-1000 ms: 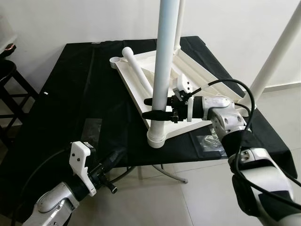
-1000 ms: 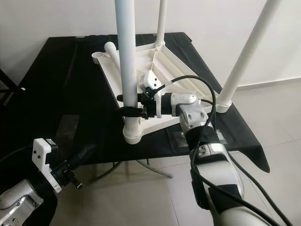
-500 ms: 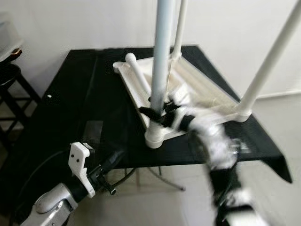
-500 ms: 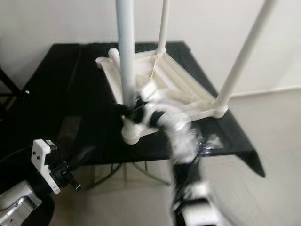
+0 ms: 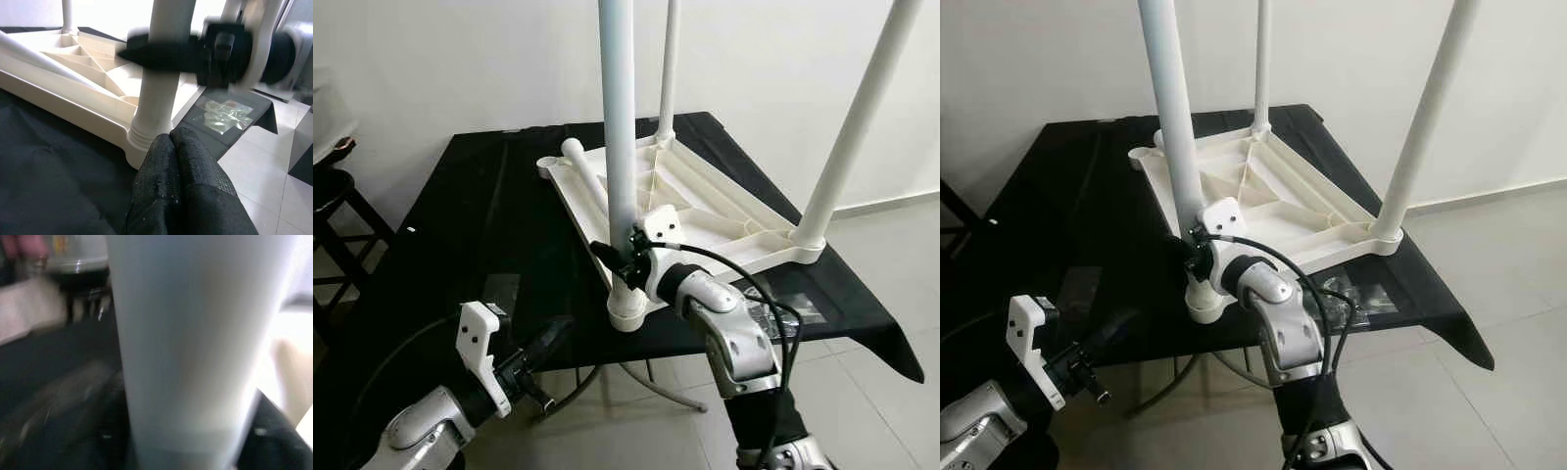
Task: Building children table
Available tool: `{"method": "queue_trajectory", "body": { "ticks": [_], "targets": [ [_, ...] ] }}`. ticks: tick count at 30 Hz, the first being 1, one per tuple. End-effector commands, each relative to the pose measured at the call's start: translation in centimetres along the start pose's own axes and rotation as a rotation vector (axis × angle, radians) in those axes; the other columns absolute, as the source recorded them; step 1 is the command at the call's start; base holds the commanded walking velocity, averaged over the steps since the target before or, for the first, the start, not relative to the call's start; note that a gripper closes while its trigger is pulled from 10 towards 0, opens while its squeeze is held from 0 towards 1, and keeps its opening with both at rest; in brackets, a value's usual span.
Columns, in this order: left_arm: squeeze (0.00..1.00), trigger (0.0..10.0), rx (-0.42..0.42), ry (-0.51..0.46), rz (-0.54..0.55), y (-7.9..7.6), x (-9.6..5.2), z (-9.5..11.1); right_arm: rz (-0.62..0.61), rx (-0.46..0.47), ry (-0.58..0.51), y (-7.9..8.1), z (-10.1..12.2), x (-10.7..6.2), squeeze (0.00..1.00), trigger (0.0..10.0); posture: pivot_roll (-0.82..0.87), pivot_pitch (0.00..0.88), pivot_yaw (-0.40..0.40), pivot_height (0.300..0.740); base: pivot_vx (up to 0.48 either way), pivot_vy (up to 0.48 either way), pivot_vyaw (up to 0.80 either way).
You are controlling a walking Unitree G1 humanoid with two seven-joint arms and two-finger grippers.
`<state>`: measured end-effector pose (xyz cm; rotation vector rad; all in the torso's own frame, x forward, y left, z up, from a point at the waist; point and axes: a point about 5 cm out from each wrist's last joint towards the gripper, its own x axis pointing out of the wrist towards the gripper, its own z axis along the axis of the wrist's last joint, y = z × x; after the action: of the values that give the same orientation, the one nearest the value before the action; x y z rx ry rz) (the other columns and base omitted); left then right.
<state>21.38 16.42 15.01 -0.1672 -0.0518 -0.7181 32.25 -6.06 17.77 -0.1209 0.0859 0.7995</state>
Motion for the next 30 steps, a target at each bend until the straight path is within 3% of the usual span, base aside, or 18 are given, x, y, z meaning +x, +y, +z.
{"method": "queue_trajectory", "body": {
  "ticks": [1,2,5,7,8,10,11,17,26,29,30],
  "targets": [
    [0.0,10.0,-0.008,0.024,0.012,0.5,-0.3,-0.2,0.101,-0.004,-0.012,0.4,0.5,0.0,1.0,10.0,0.0,0.082,0.051,0.74,0.0,0.0,0.0],
    [0.0,10.0,-0.008,0.024,0.012,0.5,-0.3,-0.2,0.101,-0.004,-0.012,0.4,0.5,0.0,1.0,10.0,0.0,0.082,0.051,0.74,0.0,0.0,0.0],
    [0.0,10.0,-0.008,0.026,0.012,0.5,-0.3,-0.2,0.364,-0.113,-0.09,-0.9,2.0,-1.1,1.0,10.0,0.01,0.086,0.052,0.74,0.0,0.0,0.0],
    [0.0,10.0,-0.007,0.027,0.011,0.4,-0.3,-0.2,0.396,-0.137,-0.094,-1.5,2.3,-1.1,1.0,10.0,0.02,0.087,0.055,0.74,0.0,0.0,0.0],
    [0.0,10.0,-0.006,0.027,0.011,0.4,-0.3,-0.2,0.433,-0.153,-0.095,-2.0,2.6,-1.1,0.64,10.0,0.03,0.09,0.053,0.74,0.0,0.0,0.0],
    [0.0,10.0,-0.005,0.028,0.011,0.4,-0.4,-0.2,0.452,-0.166,-0.093,-2.3,2.7,-1.0,0.64,10.0,0.03,0.09,0.053,0.74,0.0,0.0,0.0],
    [0.0,10.0,-0.006,0.028,0.012,0.4,-0.4,-0.1,0.483,-0.175,-0.091,-2.9,3.2,-1.0,0.0,10.0,0.03,0.09,0.058,0.74,0.0,0.0,0.0],
    [0.0,10.0,-0.005,0.032,0.012,0.4,-0.5,-0.1,0.572,-0.208,-0.071,-4.6,4.7,-0.8,0.0,10.0,0.05,0.09,0.054,0.74,0.0,0.0,0.0],
    [0.0,10.0,-0.004,0.026,0.017,0.2,-0.5,0.0,0.646,-0.22,-0.066,-5.1,5.1,-0.8,0.0,10.0,0.06,0.104,0.045,0.74,0.0,0.0,0.0],
    [0.0,10.0,-0.005,0.025,0.016,0.1,-0.5,0.0,0.661,-0.232,-0.052,-5.5,5.1,-0.9,0.0,9.3,0.06,0.106,0.045,0.74,0.0,0.0,0.0],
    [0.0,10.0,-0.005,0.024,0.015,0.1,-0.5,0.1,0.672,-0.228,-0.05,-5.6,5.1,-1.0,0.0,0.0,0.06,0.109,0.042,0.74,0.0,0.0,0.0]
  ]
}}
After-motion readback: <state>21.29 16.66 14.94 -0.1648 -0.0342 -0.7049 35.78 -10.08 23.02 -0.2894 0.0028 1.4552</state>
